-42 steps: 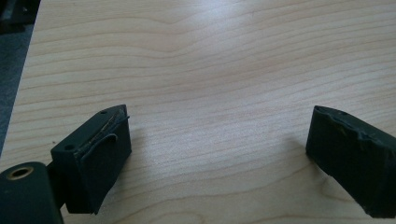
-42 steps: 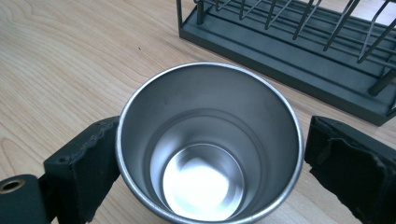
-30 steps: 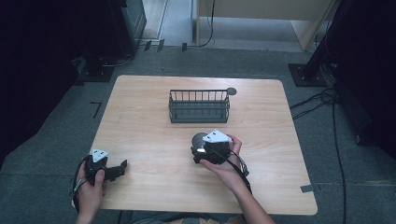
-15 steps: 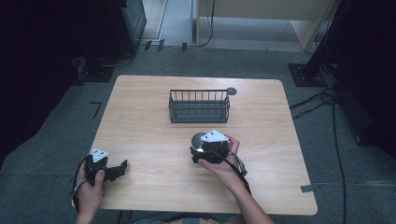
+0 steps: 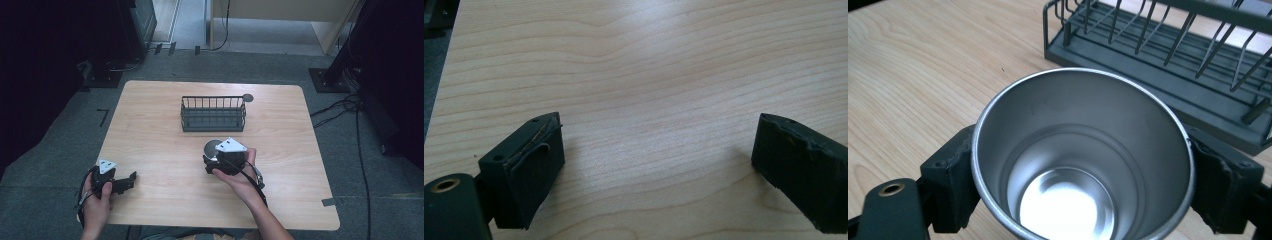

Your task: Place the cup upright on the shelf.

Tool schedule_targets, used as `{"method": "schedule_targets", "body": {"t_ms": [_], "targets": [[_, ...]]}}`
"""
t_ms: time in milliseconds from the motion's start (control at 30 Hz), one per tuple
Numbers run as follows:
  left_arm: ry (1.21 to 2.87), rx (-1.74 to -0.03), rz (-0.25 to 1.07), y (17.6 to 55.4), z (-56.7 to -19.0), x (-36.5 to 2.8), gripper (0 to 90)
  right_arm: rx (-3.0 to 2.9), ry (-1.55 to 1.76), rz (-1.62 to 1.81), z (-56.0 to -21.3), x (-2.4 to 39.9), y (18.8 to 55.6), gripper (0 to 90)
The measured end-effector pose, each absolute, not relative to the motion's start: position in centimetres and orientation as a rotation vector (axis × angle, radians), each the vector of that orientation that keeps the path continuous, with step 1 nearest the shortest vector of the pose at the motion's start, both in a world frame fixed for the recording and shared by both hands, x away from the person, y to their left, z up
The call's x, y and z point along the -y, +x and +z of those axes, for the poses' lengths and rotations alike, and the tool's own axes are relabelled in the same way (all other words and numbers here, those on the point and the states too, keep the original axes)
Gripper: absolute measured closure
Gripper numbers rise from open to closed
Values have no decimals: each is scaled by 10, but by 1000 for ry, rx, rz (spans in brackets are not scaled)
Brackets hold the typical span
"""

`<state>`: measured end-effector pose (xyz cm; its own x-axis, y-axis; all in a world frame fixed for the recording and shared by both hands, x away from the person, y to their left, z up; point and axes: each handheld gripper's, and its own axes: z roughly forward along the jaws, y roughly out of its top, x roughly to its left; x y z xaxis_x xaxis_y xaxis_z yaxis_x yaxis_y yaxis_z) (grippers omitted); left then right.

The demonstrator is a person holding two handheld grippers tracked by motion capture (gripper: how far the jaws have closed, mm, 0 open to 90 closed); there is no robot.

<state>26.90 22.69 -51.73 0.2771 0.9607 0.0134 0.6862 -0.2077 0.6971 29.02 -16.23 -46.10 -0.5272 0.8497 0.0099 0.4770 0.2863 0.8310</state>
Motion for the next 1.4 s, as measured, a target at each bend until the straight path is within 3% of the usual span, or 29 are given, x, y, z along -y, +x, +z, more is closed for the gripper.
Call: {"method": "schedule_targets", "body": {"t_ms": [1400], "targets": [[1967,-1476,616,269,-517,-227,72,-1964,1168,1171,-374,176,341,141]]}}
